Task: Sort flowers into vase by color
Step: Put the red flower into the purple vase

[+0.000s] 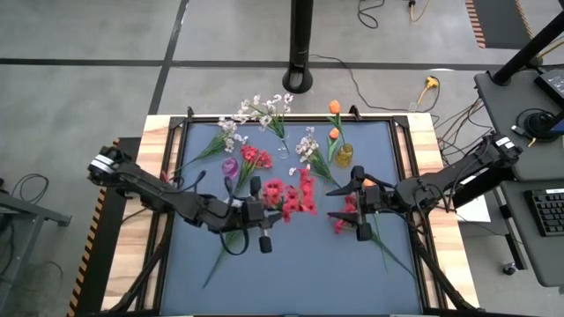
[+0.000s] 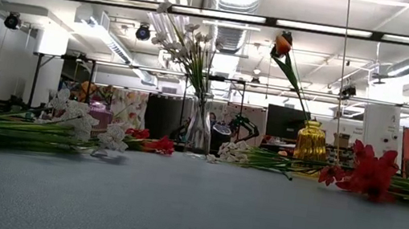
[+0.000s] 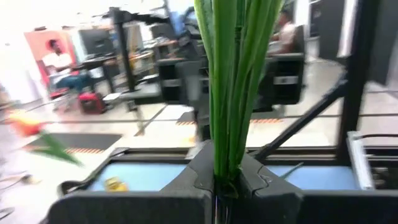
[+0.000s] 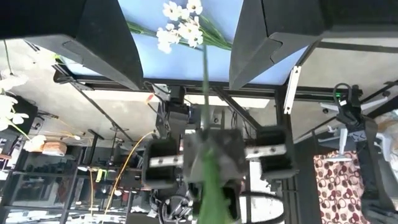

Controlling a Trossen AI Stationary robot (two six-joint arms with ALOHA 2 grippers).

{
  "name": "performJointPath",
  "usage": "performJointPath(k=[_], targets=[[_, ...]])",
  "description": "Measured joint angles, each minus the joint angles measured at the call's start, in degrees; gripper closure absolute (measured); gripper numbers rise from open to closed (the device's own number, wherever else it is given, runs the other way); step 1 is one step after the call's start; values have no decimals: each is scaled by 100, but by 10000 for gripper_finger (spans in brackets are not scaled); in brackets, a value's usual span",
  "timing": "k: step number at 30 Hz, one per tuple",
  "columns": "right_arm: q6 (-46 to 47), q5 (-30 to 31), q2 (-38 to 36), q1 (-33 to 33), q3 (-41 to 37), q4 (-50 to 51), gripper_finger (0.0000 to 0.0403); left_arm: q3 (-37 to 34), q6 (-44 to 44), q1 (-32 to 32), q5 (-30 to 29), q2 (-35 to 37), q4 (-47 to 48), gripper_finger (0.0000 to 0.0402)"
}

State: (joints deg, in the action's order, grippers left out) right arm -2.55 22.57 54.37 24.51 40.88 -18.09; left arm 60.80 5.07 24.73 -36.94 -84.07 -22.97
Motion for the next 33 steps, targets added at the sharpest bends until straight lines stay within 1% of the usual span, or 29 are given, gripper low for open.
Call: performJointPath(k=[8,12,16,19,22,27,29,31,33], targets=[[14,0,11,0,0,32,170,-136,-1,46,-790,745,1015,402],[36,0,15,0,0,40,170,-516,1,38,-1081,1173,1076,402],[44,0,15,-2,-2,67,170,-1054,1,33,-1373,1659,1003,401],[64,3,37,-2,-2,68,170,-1545,29,24,-1669,2070,791,401],[66,6,87,-4,-4,77,170,-2087,50,-46,-1783,2507,397,401],[54,6,219,-24,-7,77,170,-2948,203,-372,-1783,3183,-438,401],[45,46,253,-39,-7,153,170,-3185,324,-535,-1781,3392,-663,401],[54,242,253,-42,-7,288,170,-3338,522,-651,-1719,3613,-855,401],[110,460,253,-55,-7,485,170,-3391,665,-731,-1528,3829,-928,401]])
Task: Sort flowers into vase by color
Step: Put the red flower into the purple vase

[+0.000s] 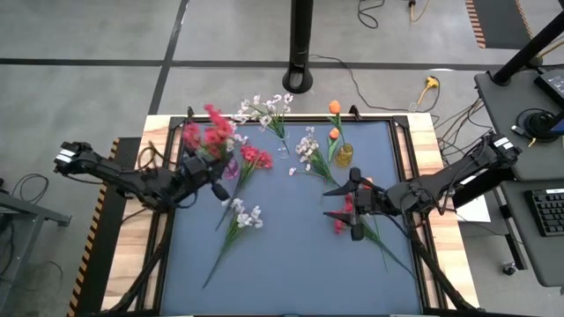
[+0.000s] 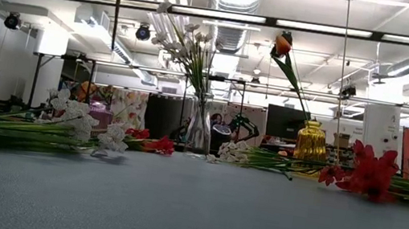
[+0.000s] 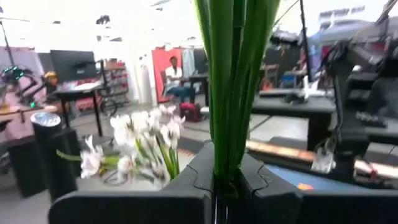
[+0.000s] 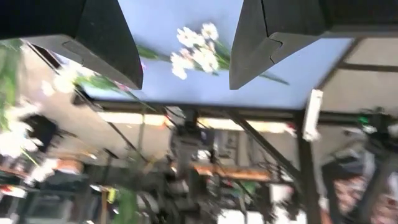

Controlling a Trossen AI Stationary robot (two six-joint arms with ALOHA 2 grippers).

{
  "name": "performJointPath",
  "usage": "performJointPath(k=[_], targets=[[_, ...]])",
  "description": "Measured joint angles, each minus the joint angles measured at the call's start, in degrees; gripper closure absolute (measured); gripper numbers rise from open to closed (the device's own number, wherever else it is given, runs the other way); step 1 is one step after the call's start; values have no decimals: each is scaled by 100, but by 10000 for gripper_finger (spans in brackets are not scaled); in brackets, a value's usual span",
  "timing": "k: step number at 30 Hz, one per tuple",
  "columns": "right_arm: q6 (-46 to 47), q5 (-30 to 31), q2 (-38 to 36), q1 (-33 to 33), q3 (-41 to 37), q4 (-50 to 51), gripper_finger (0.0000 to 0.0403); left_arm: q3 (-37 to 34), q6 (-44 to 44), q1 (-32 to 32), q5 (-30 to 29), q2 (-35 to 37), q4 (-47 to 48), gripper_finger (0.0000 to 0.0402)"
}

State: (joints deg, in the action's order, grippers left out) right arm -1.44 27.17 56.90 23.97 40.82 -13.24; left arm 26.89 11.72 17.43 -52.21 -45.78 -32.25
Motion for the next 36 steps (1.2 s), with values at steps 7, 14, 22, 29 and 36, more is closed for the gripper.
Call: performJointPath(k=[7,14,22,29,36], targets=[[-258,99,134,2,-24,71,170,-17,-1040,17,562,168,-41,401],[-417,-17,751,0,-37,-15,177,65,-1006,13,630,-365,-425,401],[-1225,-52,1035,-211,-22,-1534,184,642,-174,16,635,-487,-514,401],[-1860,-467,2076,-552,-36,-3888,193,678,-224,27,539,-1000,-1345,401],[-2727,-300,3206,-913,288,-5275,327,706,121,24,95,-1239,-1539,401]])
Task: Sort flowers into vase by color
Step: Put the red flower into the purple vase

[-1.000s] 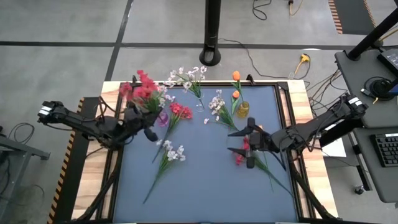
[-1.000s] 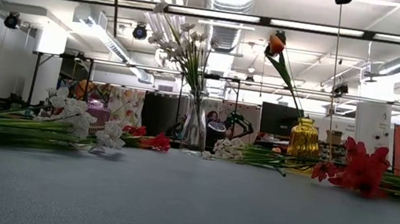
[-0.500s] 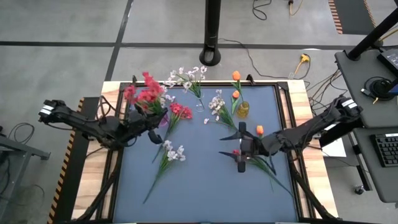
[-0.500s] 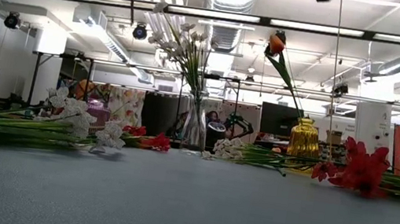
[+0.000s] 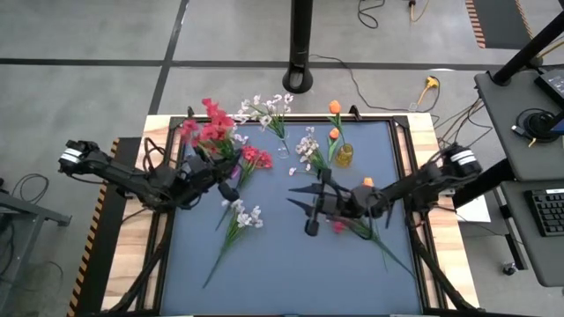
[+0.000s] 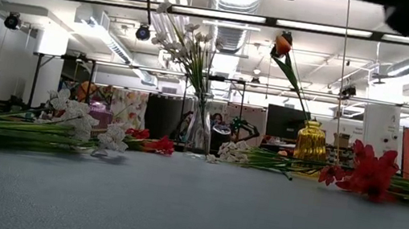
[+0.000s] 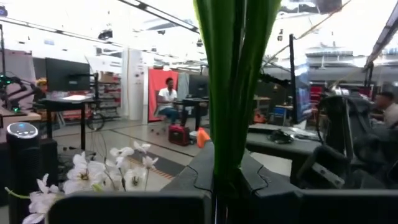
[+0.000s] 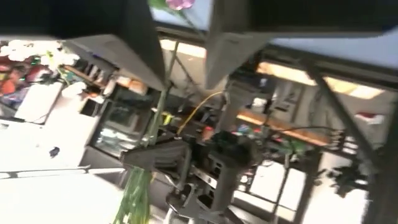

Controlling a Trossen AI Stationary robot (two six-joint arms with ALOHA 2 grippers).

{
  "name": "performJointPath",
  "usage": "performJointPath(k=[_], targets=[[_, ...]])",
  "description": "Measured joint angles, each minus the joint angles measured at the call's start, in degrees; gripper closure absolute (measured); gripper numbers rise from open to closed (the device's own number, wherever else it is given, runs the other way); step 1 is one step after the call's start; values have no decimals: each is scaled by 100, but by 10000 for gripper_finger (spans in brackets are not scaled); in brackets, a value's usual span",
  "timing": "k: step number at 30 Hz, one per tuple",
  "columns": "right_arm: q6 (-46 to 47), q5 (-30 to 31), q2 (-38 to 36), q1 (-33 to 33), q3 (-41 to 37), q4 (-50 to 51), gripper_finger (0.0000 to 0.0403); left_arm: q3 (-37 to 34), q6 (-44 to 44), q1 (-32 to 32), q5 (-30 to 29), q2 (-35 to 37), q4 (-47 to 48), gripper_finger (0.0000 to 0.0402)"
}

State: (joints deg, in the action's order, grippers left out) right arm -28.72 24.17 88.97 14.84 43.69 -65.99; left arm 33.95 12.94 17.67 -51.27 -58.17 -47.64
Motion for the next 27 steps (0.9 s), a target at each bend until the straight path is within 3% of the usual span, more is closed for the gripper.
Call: performJointPath(k=[2,5,11,18,22,27], targets=[[-3,8,205,-51,202,-120,372,0,10,2,-20,16,17,401],[-23,174,330,-55,435,35,380,-2,53,2,-23,81,43,401],[58,131,309,-49,824,592,323,0,-114,8,4,127,-54,401],[12,181,187,163,701,1322,255,-39,-267,106,231,26,262,401],[228,689,-106,291,617,1926,238,-77,21,103,63,226,639,401],[994,691,-554,301,569,3111,235,-344,72,57,-330,620,1240,401]])
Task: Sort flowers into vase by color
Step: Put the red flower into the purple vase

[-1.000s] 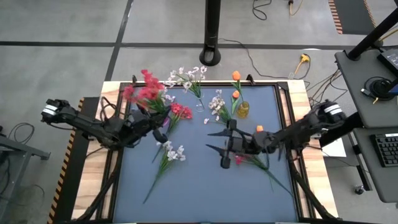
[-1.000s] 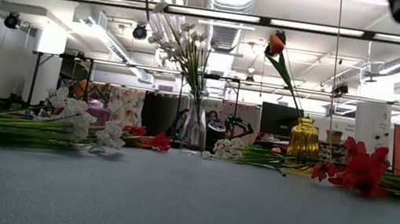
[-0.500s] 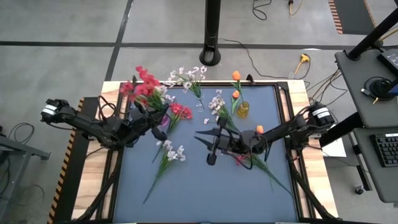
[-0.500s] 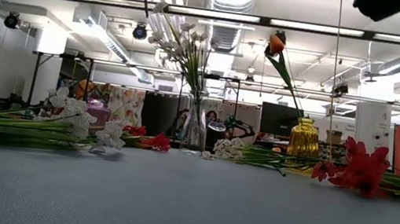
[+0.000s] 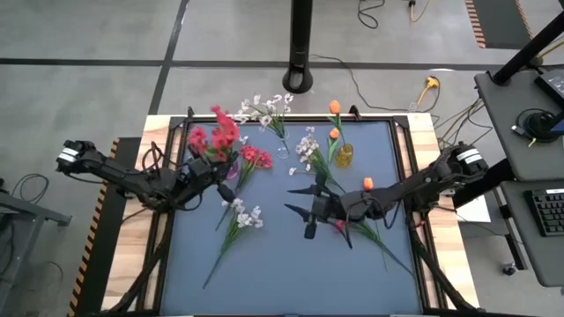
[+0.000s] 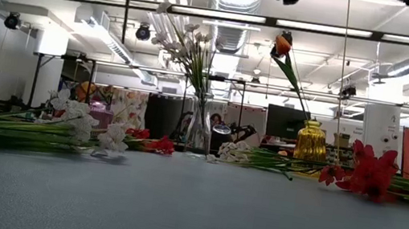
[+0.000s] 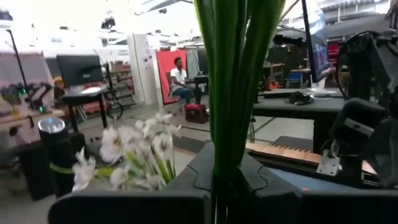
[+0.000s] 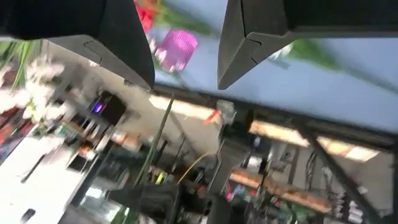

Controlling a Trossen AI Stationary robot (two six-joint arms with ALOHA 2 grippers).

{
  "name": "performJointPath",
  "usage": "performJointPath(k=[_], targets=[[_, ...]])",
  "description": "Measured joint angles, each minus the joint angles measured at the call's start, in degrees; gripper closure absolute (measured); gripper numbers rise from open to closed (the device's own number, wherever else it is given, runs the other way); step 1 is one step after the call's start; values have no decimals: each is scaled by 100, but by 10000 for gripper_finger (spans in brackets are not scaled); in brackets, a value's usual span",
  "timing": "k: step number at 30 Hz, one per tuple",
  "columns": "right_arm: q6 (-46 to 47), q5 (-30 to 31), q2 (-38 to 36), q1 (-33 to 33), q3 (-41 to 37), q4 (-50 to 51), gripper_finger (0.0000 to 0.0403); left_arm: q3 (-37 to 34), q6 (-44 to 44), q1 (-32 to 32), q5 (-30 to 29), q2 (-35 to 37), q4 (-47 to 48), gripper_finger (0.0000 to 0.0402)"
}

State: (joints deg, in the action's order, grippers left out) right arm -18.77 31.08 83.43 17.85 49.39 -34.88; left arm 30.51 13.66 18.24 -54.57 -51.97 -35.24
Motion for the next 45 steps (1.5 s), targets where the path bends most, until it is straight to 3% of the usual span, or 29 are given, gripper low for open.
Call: performJointPath(k=[6,12,28,45], targets=[[298,-8,-450,-11,-2,793,235,-608,-467,-50,-125,462,74,401],[199,-3,-545,-16,-7,763,236,-1021,-511,-461,-203,770,50,401],[164,5,-528,-289,-7,759,242,-1308,-883,-2411,1469,719,180,401],[185,14,-526,-391,-13,884,246,-1673,-932,-2560,1478,744,118,401]])
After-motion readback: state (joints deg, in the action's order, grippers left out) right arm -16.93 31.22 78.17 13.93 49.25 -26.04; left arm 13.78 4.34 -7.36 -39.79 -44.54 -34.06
